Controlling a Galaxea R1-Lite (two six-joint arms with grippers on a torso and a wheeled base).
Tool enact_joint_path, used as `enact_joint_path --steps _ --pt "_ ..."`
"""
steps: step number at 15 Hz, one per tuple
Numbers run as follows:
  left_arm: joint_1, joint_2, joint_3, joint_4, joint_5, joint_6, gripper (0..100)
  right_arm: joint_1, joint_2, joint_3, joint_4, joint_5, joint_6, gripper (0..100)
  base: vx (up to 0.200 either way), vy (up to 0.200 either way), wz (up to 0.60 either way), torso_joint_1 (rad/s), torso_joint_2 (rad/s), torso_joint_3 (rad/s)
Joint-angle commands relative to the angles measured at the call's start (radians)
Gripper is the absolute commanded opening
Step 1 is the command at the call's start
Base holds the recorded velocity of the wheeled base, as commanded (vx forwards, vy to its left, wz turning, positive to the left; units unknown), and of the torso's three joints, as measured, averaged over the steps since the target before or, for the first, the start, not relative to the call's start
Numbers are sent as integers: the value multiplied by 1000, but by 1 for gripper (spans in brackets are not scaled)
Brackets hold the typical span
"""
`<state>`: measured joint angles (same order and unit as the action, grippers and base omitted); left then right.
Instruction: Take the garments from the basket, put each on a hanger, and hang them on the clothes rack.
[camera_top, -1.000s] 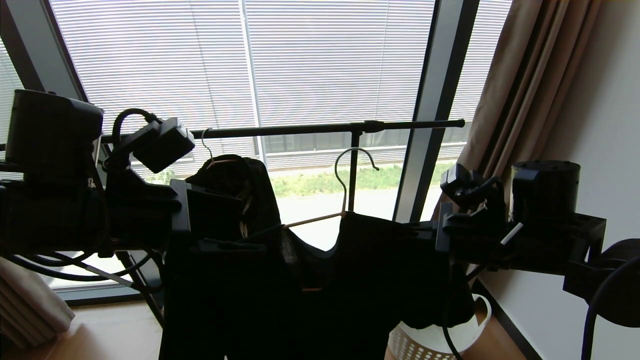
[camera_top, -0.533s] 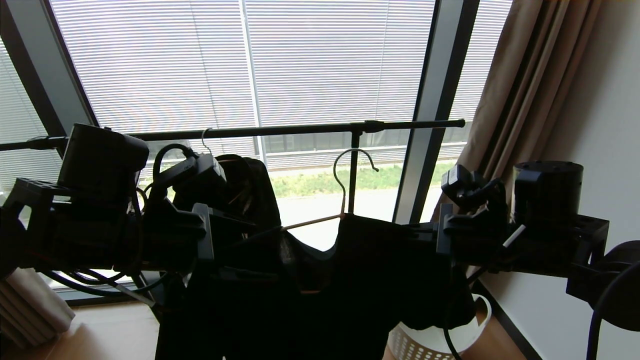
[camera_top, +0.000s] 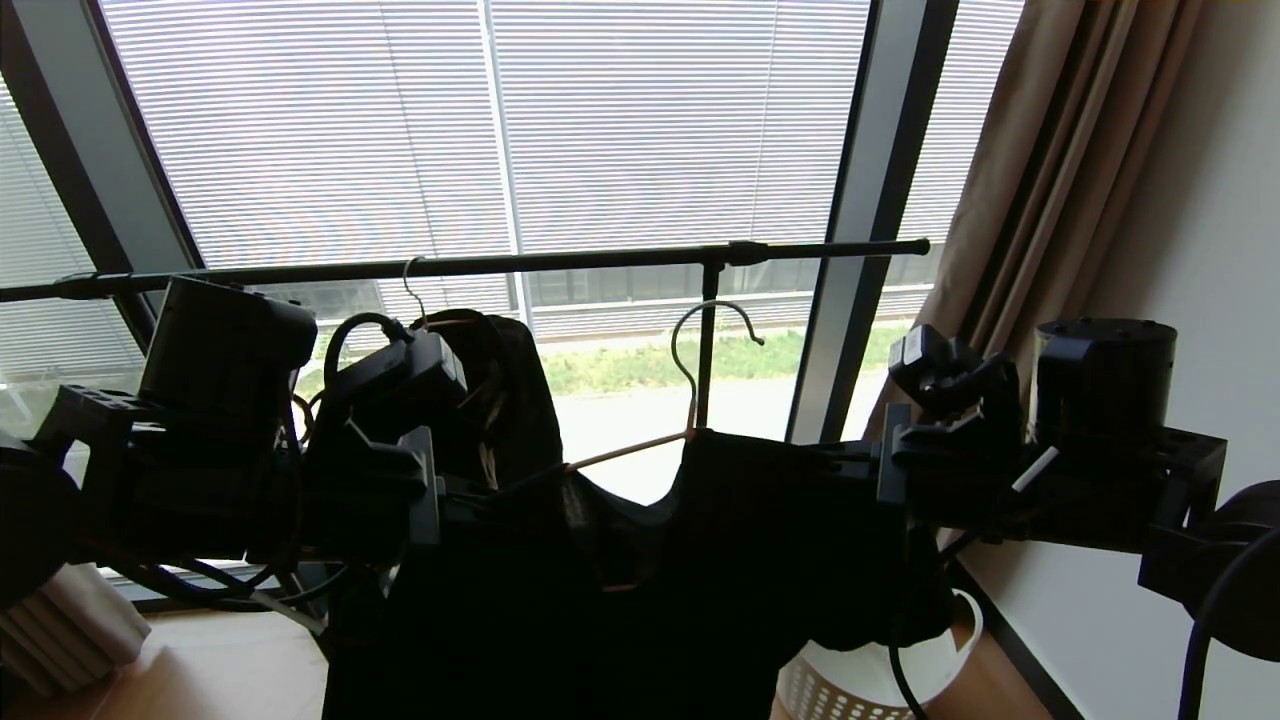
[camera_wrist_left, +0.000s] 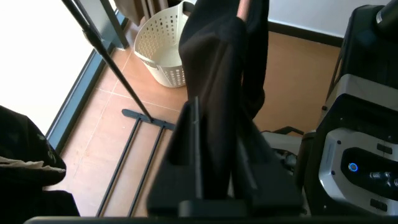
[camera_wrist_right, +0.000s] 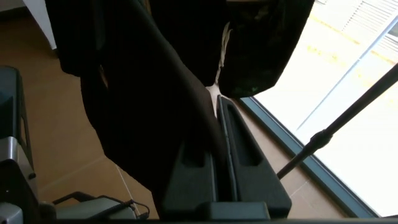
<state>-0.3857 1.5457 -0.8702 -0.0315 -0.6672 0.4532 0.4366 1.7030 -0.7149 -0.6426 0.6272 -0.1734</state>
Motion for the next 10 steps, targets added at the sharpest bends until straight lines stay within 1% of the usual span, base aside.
enact_joint_path --steps 1,2,4,5,6,8,10 --pt "1 -9 39 -36 3 -4 0 1 1 -5 1 2 2 0 0 0 0 0 0 0" --pt "1 -15 57 -57 3 -4 0 2 3 -8 0 -11 3 0 0 0 0 0 0 0" --pt "1 -26 62 -61 3 -8 0 2 6 -6 0 -43 2 0 0 0 0 0 0 0" --pt "2 -33 62 -61 3 -10 0 2 6 -3 0 -43 0 0 0 0 0 0 0 0" --pt "7 -44 62 -61 3 -11 0 2 7 -9 0 -43 3 100 0 0 0 0 0 0" --pt "22 -81 66 -59 1 -13 0 -6 9 -14 -2 -43 2 100 0 0 0 0 0 0" --pt "48 -138 102 -59 1 -14 0 -36 7 -26 -6 -37 3 100 0 0 0 0 0 0"
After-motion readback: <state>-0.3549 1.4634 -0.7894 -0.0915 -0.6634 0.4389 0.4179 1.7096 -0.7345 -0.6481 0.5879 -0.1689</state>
